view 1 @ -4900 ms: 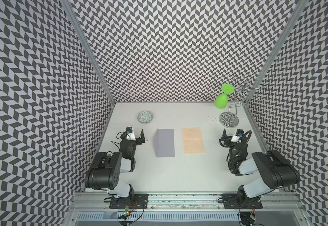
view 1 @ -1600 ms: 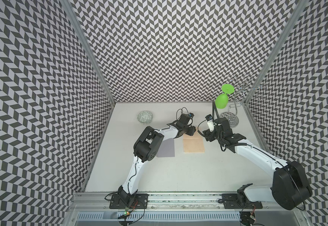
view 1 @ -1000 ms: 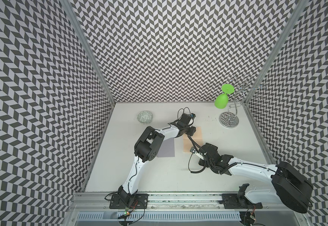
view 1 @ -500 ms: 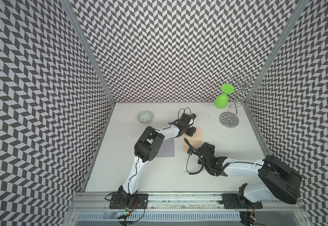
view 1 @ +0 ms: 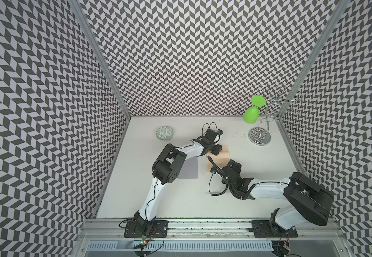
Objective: Fold the letter paper in half and place it into the envelope
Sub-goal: Fold the letter paper at the center of the board.
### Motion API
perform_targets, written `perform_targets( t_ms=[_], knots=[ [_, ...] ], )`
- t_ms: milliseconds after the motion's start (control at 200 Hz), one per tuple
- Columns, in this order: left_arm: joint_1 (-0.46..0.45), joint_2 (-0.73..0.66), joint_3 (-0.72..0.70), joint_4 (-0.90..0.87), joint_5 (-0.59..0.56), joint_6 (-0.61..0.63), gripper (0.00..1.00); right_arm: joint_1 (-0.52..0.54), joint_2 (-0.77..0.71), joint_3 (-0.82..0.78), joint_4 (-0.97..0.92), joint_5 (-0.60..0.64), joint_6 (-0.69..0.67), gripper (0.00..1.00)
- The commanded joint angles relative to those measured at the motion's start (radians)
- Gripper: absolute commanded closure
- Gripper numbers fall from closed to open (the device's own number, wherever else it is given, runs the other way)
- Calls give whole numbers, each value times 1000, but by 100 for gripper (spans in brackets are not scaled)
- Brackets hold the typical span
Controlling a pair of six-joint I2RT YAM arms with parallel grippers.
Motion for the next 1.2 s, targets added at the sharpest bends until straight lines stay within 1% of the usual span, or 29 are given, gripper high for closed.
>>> perform_targets(
  t_ms=[0, 120, 326, 416, 456, 506, 656, 741, 791, 841, 876, 951, 1012, 1077, 1197],
  knots=[
    [-28, 42, -12, -119, 39, 8, 48, 7, 41, 2, -3, -25, -18, 9],
    [-34, 43, -9, -125, 42, 16, 49, 7, 40, 7, 12, -27, -23, 10],
    [-40, 45, -13, -134, 44, 22, 49, 7, 38, 19, 6, -69, -23, 11],
    [-41, 43, -20, -134, 44, 22, 49, 8, 41, 22, 1, -78, -13, 14],
    [-40, 42, -23, -135, 43, 21, 49, 8, 42, 25, -6, -79, -11, 18],
    [-41, 40, -27, -136, 44, 23, 49, 8, 42, 29, -18, -83, -9, 26],
    [-42, 34, -36, -137, 43, 24, 49, 8, 46, 38, -26, -84, -7, 62],
    [-43, 26, -47, -133, 42, 24, 47, 8, 50, 53, -47, -89, 0, 80],
    [-43, 19, -54, -130, 40, 24, 44, 10, 52, 64, -70, -96, 10, 90],
    [-43, 12, -57, -134, 36, 24, 40, 11, 52, 78, -100, -105, 26, 96],
    [-43, 4, -57, -137, 30, 24, 34, 13, 52, 89, -127, -111, 41, 99],
    [-40, -28, -58, -134, 4, 30, 14, 20, 46, 112, -192, -137, 75, 100],
    [-28, -65, -55, -129, -34, 29, 6, 30, 36, 125, -240, -161, 107, 100],
    [-5, -112, -47, -126, -67, 16, 1, 45, 22, 137, -294, -207, 135, 100],
    [59, -214, -69, -86, -89, -29, 1, 65, 11, 175, -402, -305, 184, 100]
  ],
)
